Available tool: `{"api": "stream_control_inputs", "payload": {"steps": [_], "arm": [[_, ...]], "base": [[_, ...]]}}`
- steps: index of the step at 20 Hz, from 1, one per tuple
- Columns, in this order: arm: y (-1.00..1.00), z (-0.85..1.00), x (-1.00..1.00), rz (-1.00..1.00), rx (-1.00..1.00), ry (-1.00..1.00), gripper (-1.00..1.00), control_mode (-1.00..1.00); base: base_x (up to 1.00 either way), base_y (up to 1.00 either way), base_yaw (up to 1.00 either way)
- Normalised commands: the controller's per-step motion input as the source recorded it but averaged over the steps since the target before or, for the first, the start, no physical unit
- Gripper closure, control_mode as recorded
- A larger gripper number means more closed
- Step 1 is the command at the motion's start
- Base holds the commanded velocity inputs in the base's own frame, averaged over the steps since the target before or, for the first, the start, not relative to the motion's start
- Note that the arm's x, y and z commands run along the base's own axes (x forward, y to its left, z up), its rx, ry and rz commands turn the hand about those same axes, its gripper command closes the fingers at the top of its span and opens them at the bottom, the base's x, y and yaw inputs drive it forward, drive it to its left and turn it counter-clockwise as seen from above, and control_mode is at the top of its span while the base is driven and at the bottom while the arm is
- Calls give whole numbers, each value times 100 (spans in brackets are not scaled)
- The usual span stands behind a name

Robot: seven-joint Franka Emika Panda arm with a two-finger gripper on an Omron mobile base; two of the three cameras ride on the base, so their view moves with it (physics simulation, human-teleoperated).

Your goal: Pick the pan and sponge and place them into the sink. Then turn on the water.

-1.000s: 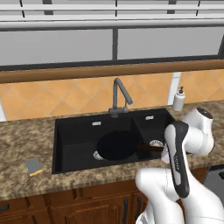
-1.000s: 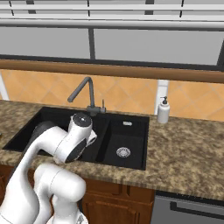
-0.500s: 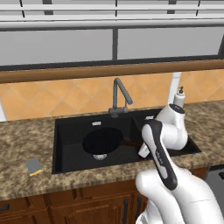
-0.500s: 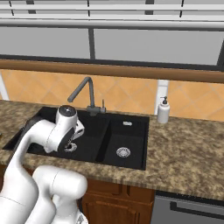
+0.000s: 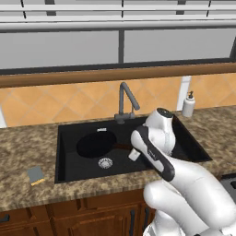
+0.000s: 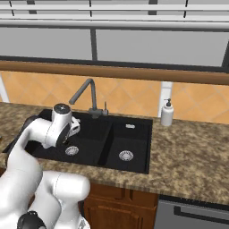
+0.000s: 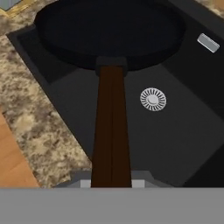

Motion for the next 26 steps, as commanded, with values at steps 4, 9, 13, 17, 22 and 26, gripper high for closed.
{"api": "stream_control_inputs", "payload": {"steps": [4,9,13,17,22,26], "arm": [[17,-48,34,0,0,0,100,-100],[2,-54,34,0,0,-1,100,-100],[0,-51,33,0,-2,-2,100,-100],[0,-46,33,0,-2,-3,100,-100],[0,-40,31,0,-6,-3,100,-100],[0,-26,23,-1,-11,-2,100,-100]], "base": [[0,0,0],[0,0,0],[0,0,0],[0,0,0],[0,0,0],[0,0,0]]}}
